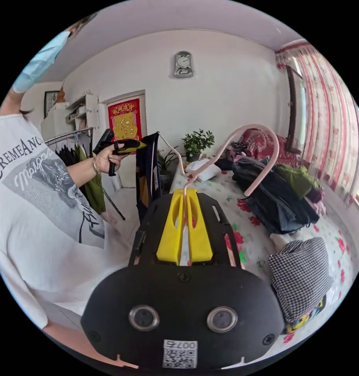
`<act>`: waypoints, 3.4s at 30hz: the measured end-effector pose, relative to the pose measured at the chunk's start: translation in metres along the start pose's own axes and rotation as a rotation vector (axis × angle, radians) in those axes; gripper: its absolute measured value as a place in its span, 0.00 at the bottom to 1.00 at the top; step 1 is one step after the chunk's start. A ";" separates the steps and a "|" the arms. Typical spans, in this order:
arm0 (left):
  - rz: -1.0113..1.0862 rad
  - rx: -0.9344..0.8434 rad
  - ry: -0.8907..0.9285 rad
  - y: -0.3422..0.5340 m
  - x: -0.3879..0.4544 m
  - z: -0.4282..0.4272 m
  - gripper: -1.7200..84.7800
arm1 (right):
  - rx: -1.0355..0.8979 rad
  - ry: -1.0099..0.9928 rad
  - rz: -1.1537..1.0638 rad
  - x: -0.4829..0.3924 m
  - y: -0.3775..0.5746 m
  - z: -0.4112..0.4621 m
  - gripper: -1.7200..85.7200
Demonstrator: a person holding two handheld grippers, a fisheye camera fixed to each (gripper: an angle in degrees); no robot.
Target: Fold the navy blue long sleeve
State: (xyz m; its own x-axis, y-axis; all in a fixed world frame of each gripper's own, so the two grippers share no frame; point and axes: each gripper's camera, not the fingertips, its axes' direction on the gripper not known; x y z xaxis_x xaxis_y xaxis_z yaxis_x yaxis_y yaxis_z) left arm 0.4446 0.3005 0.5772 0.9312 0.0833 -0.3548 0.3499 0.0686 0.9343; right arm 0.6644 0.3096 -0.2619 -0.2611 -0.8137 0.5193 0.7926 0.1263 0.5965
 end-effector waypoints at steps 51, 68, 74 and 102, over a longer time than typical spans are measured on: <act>0.191 -0.300 0.298 -0.362 0.147 -0.165 0.01 | 0.011 -0.124 0.798 0.300 0.089 -0.030 0.03; 0.195 -0.366 0.707 -0.463 0.164 -0.095 0.01 | -0.317 -0.437 0.849 0.216 0.098 0.236 0.07; 0.167 -0.379 0.689 -0.486 0.156 -0.075 0.01 | -0.317 -0.326 0.905 0.220 0.091 0.241 0.02; 0.428 -0.936 -0.132 -0.374 0.098 0.100 0.10 | -0.662 0.579 1.182 0.155 0.131 0.213 0.10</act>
State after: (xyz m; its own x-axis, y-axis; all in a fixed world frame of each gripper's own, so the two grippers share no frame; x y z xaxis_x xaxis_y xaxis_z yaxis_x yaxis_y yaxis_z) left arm 0.4156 0.1839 0.1965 0.9824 0.1769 0.0595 -0.1795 0.8082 0.5608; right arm 0.6103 0.3205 0.0265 0.8282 -0.5535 0.0880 0.5275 0.7169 -0.4559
